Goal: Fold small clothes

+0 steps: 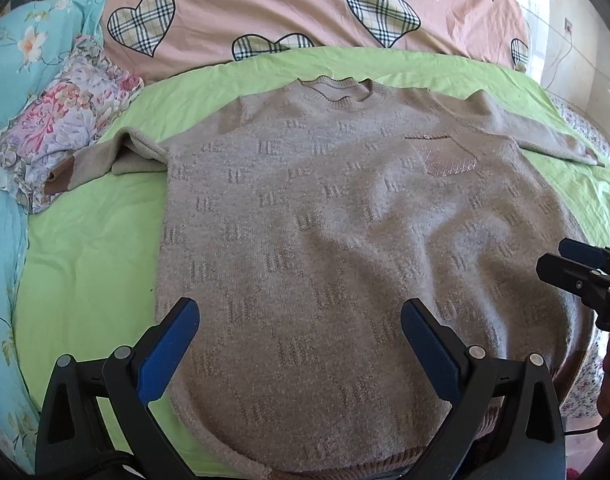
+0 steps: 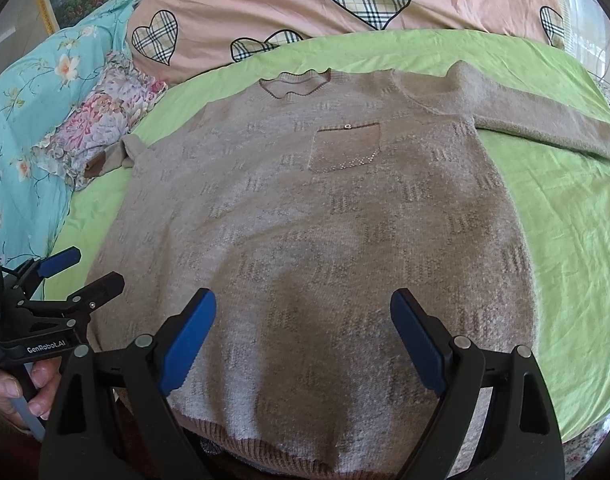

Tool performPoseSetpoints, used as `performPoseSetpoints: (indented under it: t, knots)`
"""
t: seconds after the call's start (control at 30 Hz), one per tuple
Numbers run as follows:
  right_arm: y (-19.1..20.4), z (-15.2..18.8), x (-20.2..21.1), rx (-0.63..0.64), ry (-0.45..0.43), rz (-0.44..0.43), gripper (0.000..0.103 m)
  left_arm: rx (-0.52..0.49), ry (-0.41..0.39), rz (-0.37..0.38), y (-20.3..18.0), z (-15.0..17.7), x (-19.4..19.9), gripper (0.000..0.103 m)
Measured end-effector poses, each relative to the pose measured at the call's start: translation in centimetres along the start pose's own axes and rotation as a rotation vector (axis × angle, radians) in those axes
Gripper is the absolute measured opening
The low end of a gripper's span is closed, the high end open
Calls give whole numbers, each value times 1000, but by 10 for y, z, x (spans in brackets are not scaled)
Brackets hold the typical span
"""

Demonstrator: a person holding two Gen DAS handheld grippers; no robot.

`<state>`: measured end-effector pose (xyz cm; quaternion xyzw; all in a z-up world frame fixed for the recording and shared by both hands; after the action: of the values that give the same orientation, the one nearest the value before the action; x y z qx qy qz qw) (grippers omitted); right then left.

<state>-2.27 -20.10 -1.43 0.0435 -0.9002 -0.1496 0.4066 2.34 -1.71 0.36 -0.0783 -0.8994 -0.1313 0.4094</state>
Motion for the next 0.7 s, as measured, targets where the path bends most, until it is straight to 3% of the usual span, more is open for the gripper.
performPoseSetpoints:
  t: [0.27,0.7]
  knots:
    - [-40,-12,1,-158,-12,-41,89,8,16,-2,3,-15,-15,101]
    - [-142,-44,18,-329,-75,94,89,32,-27,-15,13,-59,-42,101]
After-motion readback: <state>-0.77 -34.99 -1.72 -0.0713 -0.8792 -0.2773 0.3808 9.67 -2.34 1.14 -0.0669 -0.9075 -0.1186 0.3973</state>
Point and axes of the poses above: each gripper's, at about its wrist camera, not at the fingertips, and x roughly against the way its jaws point, y to its left, z to its underside, the point moved 1 cm from there along -x, roughly the way its jaws point, and after that the axes turned 6 degrees about -x, right-handed, at the moved point
